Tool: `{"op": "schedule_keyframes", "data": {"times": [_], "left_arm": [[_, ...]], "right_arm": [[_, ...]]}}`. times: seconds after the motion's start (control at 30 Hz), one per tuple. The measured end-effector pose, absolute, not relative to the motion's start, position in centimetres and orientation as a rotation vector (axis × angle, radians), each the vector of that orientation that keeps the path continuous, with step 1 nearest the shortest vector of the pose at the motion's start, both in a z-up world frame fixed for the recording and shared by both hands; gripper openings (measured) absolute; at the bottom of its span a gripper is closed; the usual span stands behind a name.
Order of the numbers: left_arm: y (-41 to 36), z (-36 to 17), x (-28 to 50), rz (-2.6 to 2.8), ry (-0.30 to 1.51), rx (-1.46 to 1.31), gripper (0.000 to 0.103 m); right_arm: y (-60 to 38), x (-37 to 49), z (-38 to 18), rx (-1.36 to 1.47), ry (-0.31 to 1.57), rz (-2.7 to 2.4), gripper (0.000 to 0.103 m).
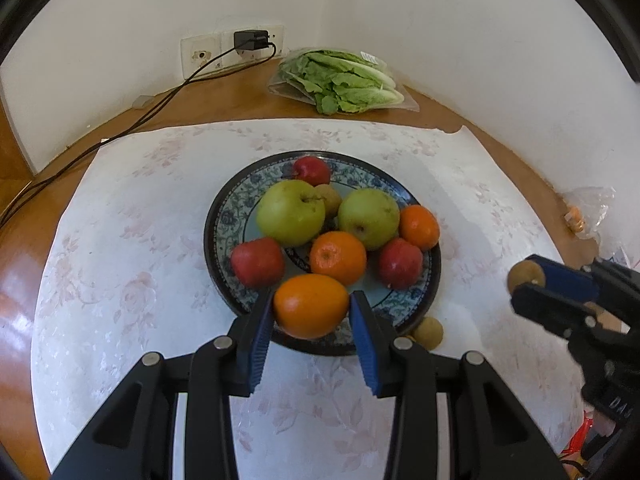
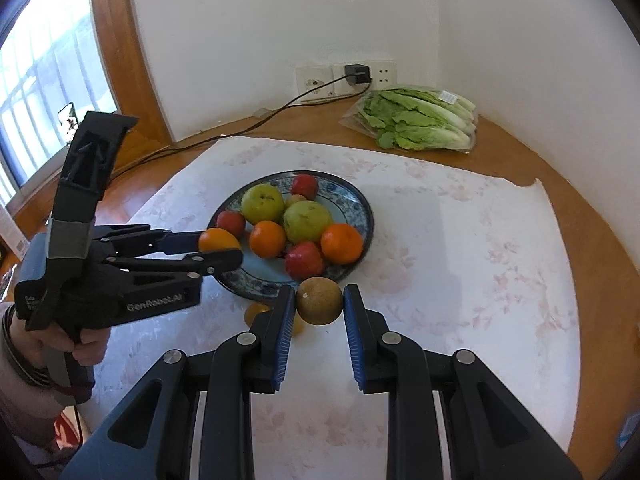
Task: Organize fruits
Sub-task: 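Carry the orange onto the plate with the left tool while the right tool carries the kiwi, then open the left tool on the plate while the right tool releases the kiwi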
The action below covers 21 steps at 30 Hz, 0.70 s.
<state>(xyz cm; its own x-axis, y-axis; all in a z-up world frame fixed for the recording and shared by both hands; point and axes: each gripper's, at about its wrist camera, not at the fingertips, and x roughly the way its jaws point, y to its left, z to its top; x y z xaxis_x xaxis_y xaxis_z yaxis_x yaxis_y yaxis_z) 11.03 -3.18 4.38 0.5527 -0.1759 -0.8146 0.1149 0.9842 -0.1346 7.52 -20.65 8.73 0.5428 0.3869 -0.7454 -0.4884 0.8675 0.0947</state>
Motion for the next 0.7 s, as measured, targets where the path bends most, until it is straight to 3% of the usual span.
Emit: {"op": "schedule_keyframes", "data": {"times": [0.7], "left_arm": [[-2.5, 2.9, 12.8, -0.154, 0.982, -0.075, 0.040]], "right_arm": [[-18.0, 12.7, 4.1, -0.164, 0.914, 0.551, 0.026]]}}
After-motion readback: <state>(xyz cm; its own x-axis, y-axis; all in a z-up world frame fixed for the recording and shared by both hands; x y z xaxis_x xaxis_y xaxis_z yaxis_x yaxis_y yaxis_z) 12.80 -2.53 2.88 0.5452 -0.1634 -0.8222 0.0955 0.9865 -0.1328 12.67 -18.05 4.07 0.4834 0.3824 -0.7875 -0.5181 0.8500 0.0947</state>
